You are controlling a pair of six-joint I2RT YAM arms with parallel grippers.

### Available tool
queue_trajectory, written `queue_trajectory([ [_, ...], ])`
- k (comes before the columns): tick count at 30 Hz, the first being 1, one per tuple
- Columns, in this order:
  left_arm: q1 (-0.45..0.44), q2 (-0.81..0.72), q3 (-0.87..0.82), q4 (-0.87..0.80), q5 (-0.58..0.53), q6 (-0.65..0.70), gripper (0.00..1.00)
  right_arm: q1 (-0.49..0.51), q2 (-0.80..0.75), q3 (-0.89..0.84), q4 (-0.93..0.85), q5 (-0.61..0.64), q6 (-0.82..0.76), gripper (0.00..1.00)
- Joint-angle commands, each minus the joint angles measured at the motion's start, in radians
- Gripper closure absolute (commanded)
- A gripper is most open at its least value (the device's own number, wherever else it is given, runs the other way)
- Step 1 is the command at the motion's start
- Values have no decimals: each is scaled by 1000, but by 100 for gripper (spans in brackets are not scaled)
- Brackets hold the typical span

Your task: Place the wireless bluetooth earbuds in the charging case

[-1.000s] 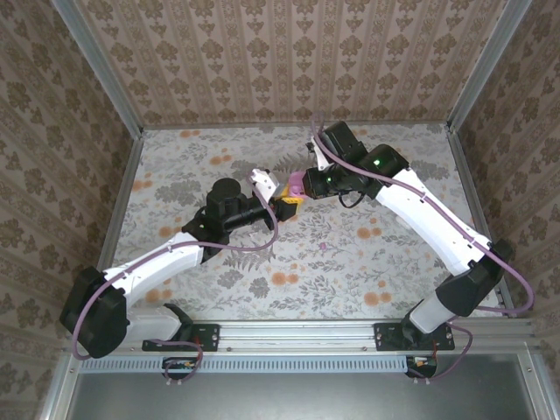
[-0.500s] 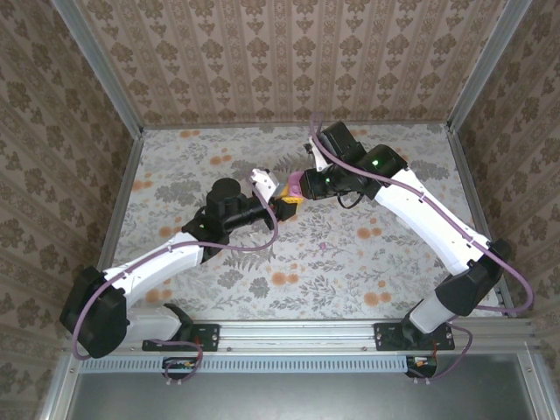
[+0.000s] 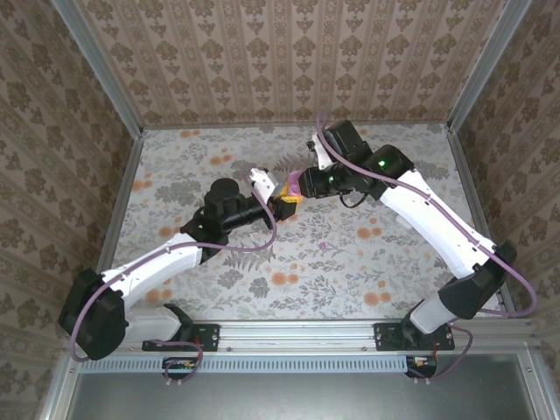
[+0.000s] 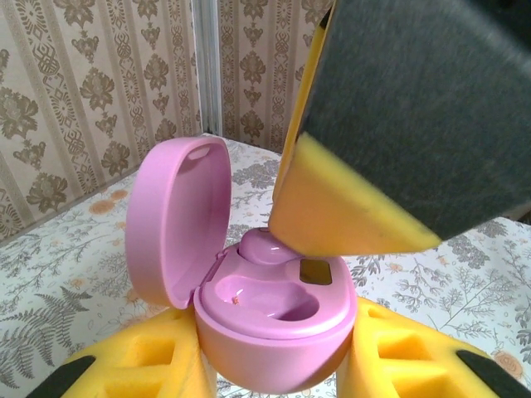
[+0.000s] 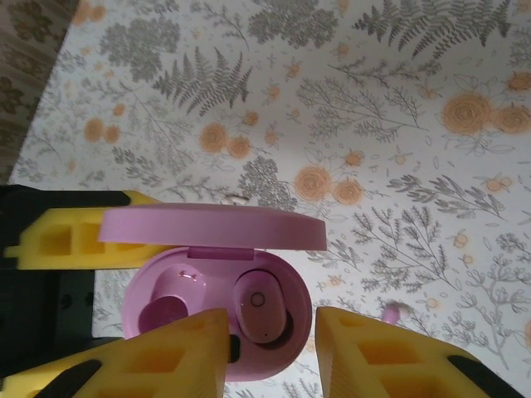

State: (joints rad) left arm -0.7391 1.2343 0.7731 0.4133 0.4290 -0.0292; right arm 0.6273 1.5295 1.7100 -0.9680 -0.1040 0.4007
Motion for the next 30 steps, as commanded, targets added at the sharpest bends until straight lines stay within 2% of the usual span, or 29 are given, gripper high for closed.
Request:
queue_trajectory([
  [1,-3,-25,13,54,5,5,65,-21,-52,-25,45,-66,32,64],
  [4,-3,-22,14,67,10,0,66,-49,-87,-66,108,-139,68,64],
  [13,-4,-18,36,60,16,5,65,-122,-219,-169,192,-114,132,64],
  [20,-5,-49,32,38,-1,19,65,-244,-309,-327,210,-115,176,63],
  [24,-2,-78,23,17,-16,29,66,-294,-302,-441,184,-135,176,63],
  [30,-2,-117,14,-8,-24,37,65,-292,-210,-564,191,-199,167,63],
])
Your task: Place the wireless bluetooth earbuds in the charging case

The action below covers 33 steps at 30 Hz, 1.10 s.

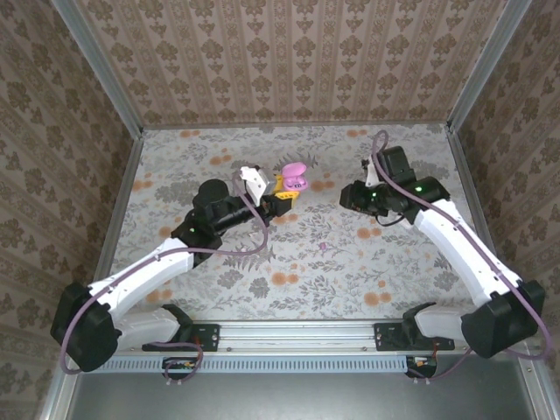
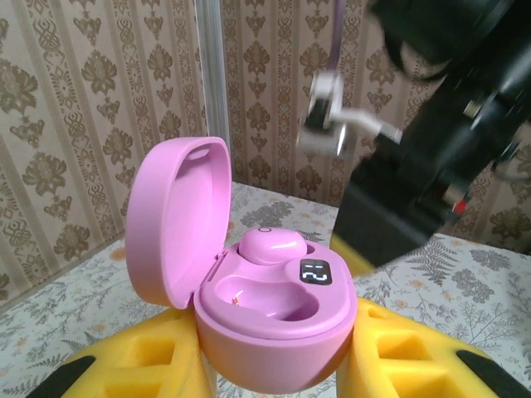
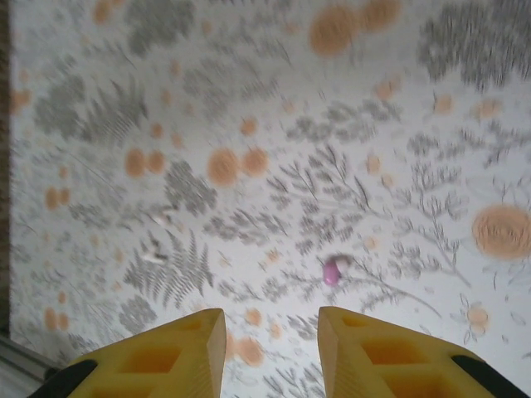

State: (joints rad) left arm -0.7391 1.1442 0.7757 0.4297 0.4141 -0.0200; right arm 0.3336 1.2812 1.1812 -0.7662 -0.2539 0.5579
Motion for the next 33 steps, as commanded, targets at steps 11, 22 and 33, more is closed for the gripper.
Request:
queue_trajectory([
  [11,-3,-70,-8,-35,-29,28,66,52,325,-28,12,-84,-96,62],
  [22,-2,-88,-8,-57,-43,32,66,97,596,116,31,-134,-148,62],
  [33,-2,-115,-25,-73,-63,36,66,111,678,126,5,-144,-178,62],
])
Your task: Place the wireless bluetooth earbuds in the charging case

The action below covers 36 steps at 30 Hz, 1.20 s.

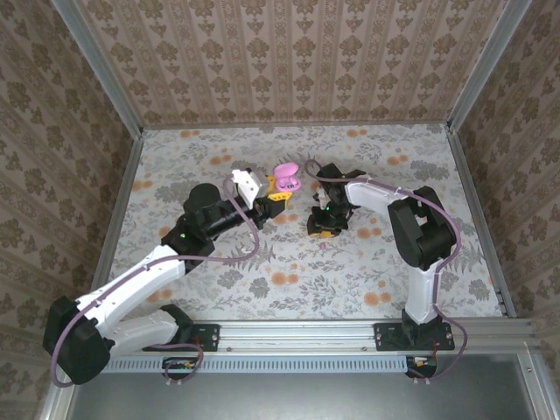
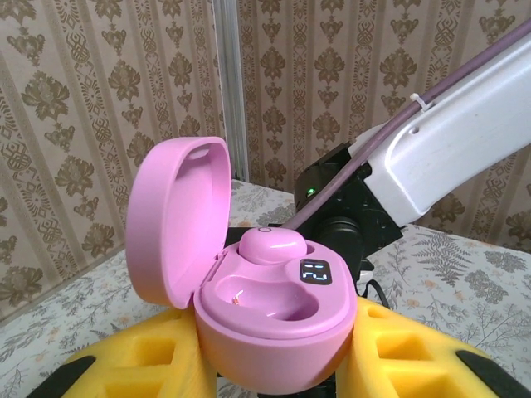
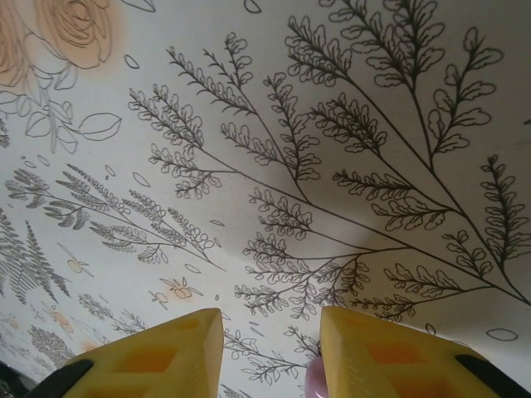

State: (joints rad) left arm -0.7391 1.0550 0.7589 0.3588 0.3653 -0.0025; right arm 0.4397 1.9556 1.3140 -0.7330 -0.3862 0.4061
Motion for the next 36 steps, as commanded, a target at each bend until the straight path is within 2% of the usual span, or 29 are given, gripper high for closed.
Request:
queue_trajectory([
  [1,-3,-25,-9,-1,-14,19,66,5,0,-13,-32,-6,-31,62],
  [16,-2,-6,-9,13,-3,19,66,7,-117,-125,-48,-38,-35,64],
  [24,-3,-7,-10,16,-6,19,66,23,-113,-137,-52,-59,-29,63],
  [36,-2,-4,-5,15,-6,19,66,22,-129,-100,-49,16,-27,63],
])
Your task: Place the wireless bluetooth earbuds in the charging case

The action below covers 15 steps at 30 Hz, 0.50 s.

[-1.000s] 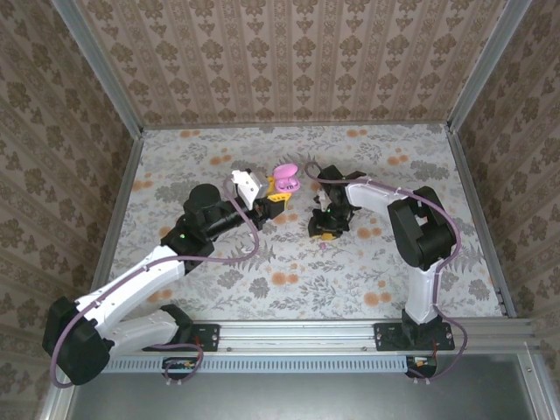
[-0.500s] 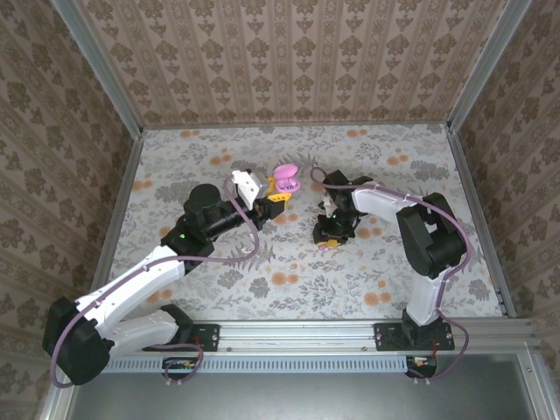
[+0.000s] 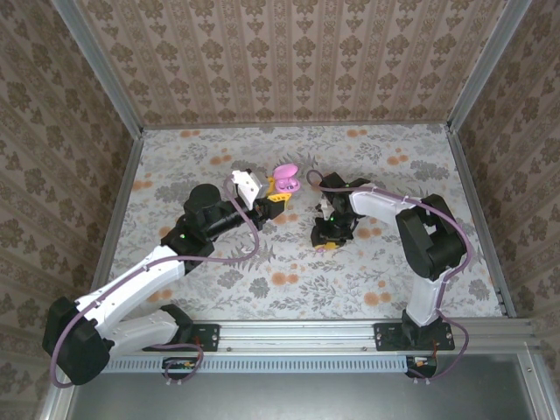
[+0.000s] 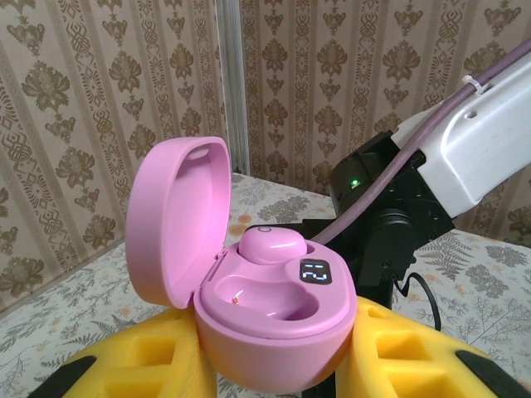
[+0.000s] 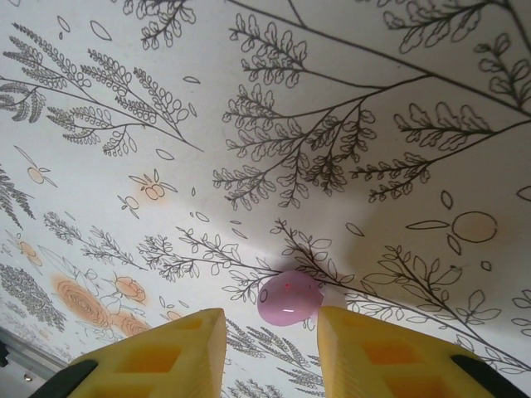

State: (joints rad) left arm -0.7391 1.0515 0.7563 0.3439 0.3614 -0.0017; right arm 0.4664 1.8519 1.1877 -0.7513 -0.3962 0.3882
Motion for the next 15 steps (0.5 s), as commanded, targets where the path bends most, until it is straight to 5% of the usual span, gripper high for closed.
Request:
queue_trajectory([
  [1,-3,1,-2,30,-2,16,66,-5,-25,31,-31,24,-8,63],
  [15,-3,16,6,37,9,15,66,-7,29,26,-3,21,-5,62],
])
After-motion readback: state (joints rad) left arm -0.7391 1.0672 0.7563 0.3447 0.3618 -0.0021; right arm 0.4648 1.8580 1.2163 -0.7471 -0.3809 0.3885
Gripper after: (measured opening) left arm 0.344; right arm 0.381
